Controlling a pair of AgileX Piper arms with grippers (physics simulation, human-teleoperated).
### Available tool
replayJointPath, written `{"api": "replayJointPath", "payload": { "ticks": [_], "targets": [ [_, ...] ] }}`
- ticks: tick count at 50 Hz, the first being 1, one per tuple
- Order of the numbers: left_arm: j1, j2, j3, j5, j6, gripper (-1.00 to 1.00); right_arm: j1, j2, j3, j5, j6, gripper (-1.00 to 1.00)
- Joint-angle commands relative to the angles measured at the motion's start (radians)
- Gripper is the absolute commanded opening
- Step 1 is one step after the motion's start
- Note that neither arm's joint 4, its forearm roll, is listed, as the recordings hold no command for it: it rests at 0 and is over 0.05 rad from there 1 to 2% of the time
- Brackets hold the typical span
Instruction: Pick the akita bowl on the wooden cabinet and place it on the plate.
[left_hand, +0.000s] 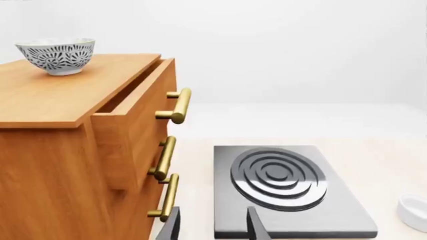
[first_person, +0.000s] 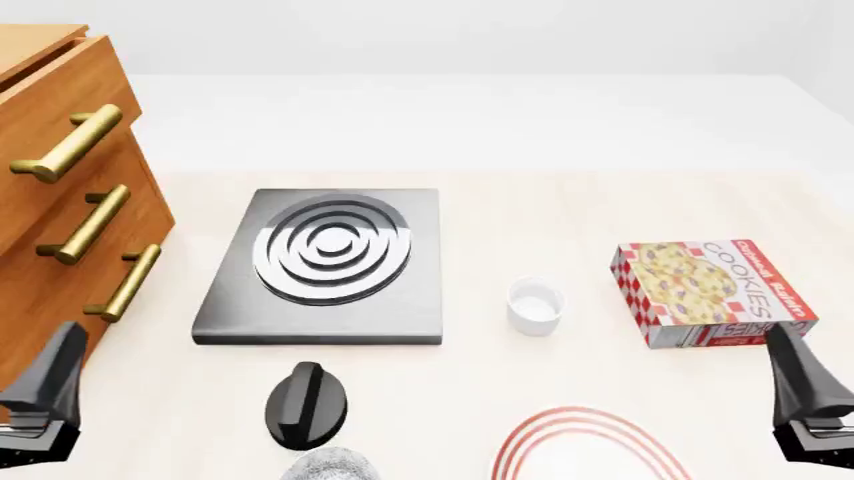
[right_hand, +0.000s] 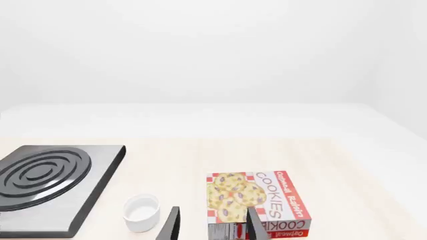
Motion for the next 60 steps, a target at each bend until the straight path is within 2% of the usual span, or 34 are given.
{"api": "replayJointPath", "payload": {
  "ticks": [1, 13, 18, 27, 37, 43, 50, 60],
  "targets": [
    [-0.017, 0.001, -0.016, 0.006, -0.003, 1.0, 0.0, 0.009, -0.002, -0.003, 0.006, 1.0],
    [-0.005, 0.006, -0.031, 0.017, -0.016, 1.0, 0.0, 0.011, -0.002, -0.005, 0.006, 1.0],
    [-0.009, 0.002, -0.055, 0.061, -0.017, 1.0, 0.0, 0.011, -0.002, -0.004, 0.006, 1.0],
    [-0.031, 0.001, -0.199, 0.185, -0.023, 1.0, 0.0, 0.01, -0.002, -0.004, 0.006, 1.0],
    [-0.031, 0.1, -0.363, 0.241, -0.052, 1.0, 0.0, 0.014, -0.003, -0.007, 0.006, 1.0],
    [-0.025, 0.146, -0.425, 0.265, -0.061, 1.0, 0.0, 0.017, -0.003, -0.01, 0.006, 1.0],
    [0.001, 0.286, -0.524, 0.298, -0.149, 1.0, 0.0, 0.023, -0.004, -0.015, 0.006, 1.0],
    [0.032, 0.394, -0.656, 0.34, -0.206, 1.0, 0.0, 0.021, -0.004, -0.012, 0.006, 1.0]
  ]
}}
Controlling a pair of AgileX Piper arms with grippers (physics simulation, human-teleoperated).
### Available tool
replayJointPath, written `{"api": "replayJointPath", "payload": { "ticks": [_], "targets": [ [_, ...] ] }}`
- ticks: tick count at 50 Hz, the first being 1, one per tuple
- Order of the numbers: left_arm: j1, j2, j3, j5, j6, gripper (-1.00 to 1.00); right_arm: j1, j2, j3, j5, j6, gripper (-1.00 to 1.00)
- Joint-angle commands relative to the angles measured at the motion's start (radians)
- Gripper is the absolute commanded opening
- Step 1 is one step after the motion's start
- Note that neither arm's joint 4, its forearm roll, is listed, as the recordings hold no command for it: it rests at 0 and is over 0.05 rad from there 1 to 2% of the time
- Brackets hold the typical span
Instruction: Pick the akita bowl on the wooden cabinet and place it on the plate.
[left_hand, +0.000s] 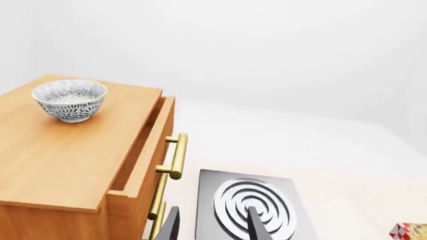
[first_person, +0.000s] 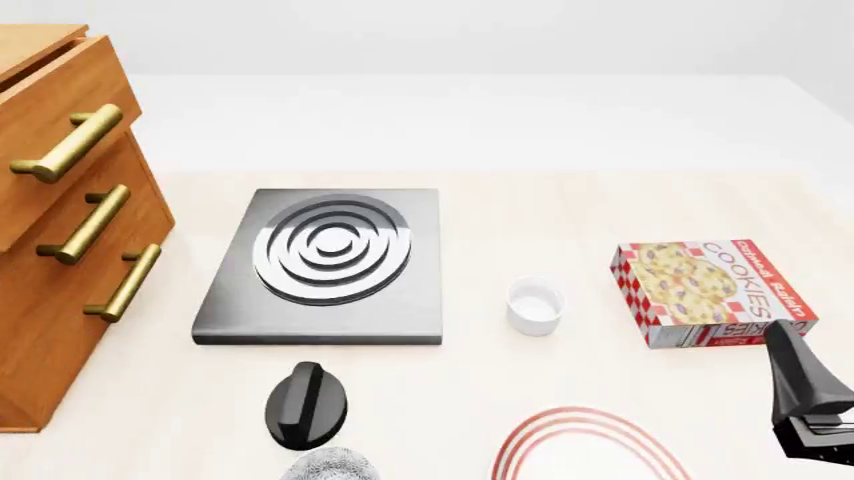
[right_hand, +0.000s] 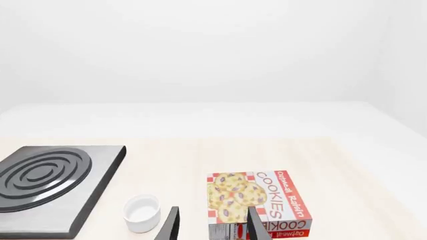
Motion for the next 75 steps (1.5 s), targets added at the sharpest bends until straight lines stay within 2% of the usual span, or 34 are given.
{"api": "replayJointPath", "payload": {
  "ticks": [1, 15, 24, 31, 45, 57, 65, 75],
  "targets": [
    [0.033, 0.128, -0.149, 0.049, -0.067, 1.0, 0.0, -0.001, 0.0, 0.001, 0.0, 1.0],
    [0.083, 0.167, -0.261, 0.073, -0.107, 1.0, 0.0, -0.008, 0.0, 0.008, 0.0, 1.0],
    [0.212, 0.222, -0.352, 0.059, -0.155, 1.0, 0.0, -0.008, 0.0, 0.007, 0.0, 1.0],
    [0.269, 0.251, -0.394, 0.051, -0.172, 1.0, 0.0, -0.008, 0.0, 0.008, 0.0, 1.0],
    [0.377, 0.323, -0.408, -0.002, -0.204, 1.0, 0.0, -0.008, 0.0, 0.007, 0.0, 1.0],
    [0.43, 0.392, -0.471, -0.009, -0.227, 1.0, 0.0, -0.008, 0.0, 0.008, 0.0, 1.0],
    [0.497, 0.459, -0.475, -0.032, -0.276, 1.0, 0.0, -0.008, 0.0, 0.008, 0.0, 1.0],
    [0.557, 0.52, -0.476, -0.065, -0.296, 1.0, 0.0, -0.008, 0.0, 0.008, 0.0, 1.0]
  ]
}}
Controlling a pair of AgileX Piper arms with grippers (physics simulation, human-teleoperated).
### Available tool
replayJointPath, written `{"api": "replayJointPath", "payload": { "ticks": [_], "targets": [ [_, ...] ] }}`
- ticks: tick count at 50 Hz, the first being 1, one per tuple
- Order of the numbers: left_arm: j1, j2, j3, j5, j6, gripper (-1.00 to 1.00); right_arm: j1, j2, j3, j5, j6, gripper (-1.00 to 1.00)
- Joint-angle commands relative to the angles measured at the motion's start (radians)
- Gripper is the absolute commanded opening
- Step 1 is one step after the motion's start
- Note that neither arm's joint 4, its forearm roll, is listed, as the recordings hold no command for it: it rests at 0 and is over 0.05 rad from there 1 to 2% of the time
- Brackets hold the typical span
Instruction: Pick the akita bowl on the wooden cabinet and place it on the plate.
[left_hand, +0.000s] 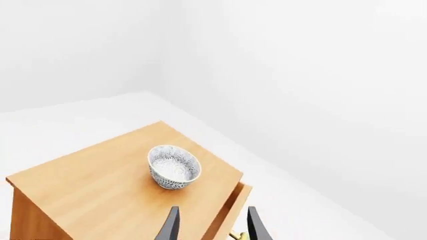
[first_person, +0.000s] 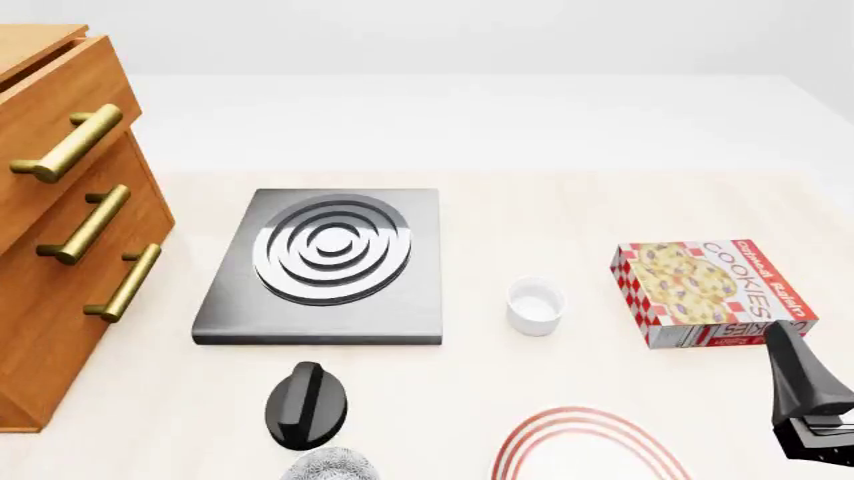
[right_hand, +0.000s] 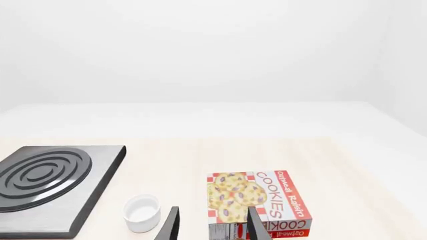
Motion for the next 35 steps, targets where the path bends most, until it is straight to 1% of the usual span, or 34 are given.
{"api": "replayJointPath", "payload": {
  "ticks": [1, 3, 5, 12, 18, 35],
  "targets": [
    [0.074, 0.075, -0.006, -0.034, -0.035, 1.0, 0.0, 0.0, 0.0, 0.0, 0.0, 1.0],
    [0.103, 0.105, -0.002, -0.047, -0.055, 1.0, 0.0, 0.0, 0.0, 0.0, 0.0, 1.0],
    [0.112, 0.117, -0.002, -0.052, -0.063, 1.0, 0.0, 0.0, 0.0, 0.0, 0.0, 1.0],
    [0.135, 0.139, -0.029, -0.049, -0.058, 1.0, 0.0, 0.0, 0.0, 0.0, 0.0, 1.0],
    [0.16, 0.153, -0.072, -0.036, -0.062, 1.0, 0.0, 0.0, 0.0, 0.0, 0.0, 1.0],
    [0.172, 0.195, -0.073, -0.057, -0.073, 1.0, 0.0, 0.0, 0.0, 0.0, 0.0, 1.0]
  ]
}}
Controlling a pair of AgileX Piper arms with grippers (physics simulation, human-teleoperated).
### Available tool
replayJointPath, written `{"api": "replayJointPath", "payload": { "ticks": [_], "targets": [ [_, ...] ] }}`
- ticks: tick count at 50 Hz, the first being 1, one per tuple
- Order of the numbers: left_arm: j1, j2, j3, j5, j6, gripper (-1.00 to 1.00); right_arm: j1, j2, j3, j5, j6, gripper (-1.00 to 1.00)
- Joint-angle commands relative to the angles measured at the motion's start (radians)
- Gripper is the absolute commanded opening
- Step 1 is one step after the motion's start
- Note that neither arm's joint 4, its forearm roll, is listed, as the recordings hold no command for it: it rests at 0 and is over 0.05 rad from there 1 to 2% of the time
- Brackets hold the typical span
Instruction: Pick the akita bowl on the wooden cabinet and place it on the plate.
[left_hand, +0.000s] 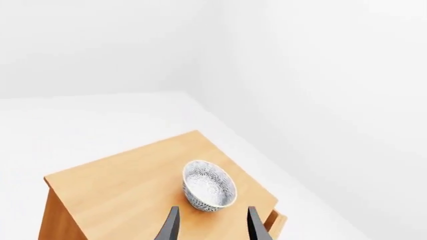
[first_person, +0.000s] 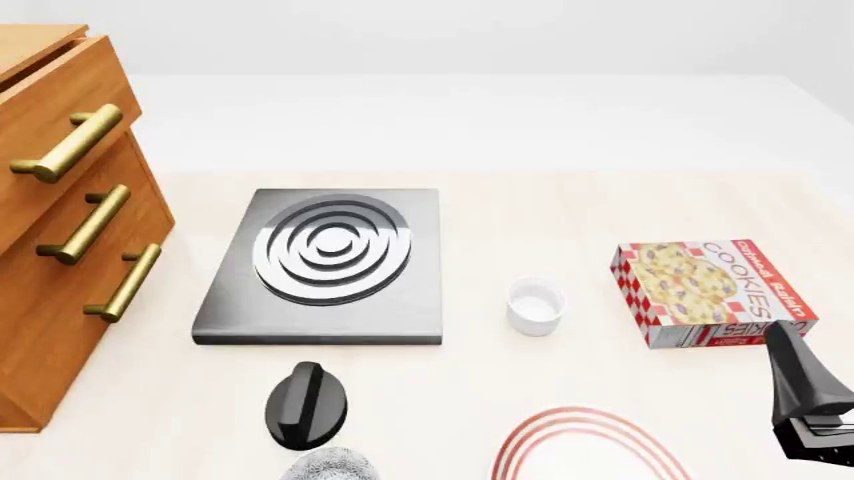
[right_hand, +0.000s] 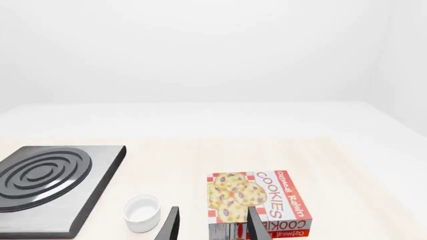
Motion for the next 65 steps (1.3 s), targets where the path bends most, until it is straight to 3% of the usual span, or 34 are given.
{"api": "replayJointPath", "payload": {
  "ticks": [1, 31, 36, 37, 65],
  "targets": [
    [0.016, 0.034, -0.013, -0.01, -0.012, 1.0, 0.0, 0.0, 0.0, 0.0, 0.0, 1.0],
    [0.021, 0.12, -0.029, -0.039, -0.009, 1.0, 0.0, 0.0, 0.0, 0.0, 0.0, 1.0],
    [0.026, 0.162, -0.051, -0.049, -0.004, 1.0, 0.0, 0.0, 0.0, 0.0, 0.0, 1.0],
    [0.039, 0.256, -0.106, -0.072, 0.008, 1.0, 0.0, 0.0, 0.0, 0.0, 0.0, 1.0],
    [0.037, 0.343, -0.113, -0.104, -0.005, 1.0, 0.0, 0.0, 0.0, 0.0, 0.0, 1.0]
  ]
}}
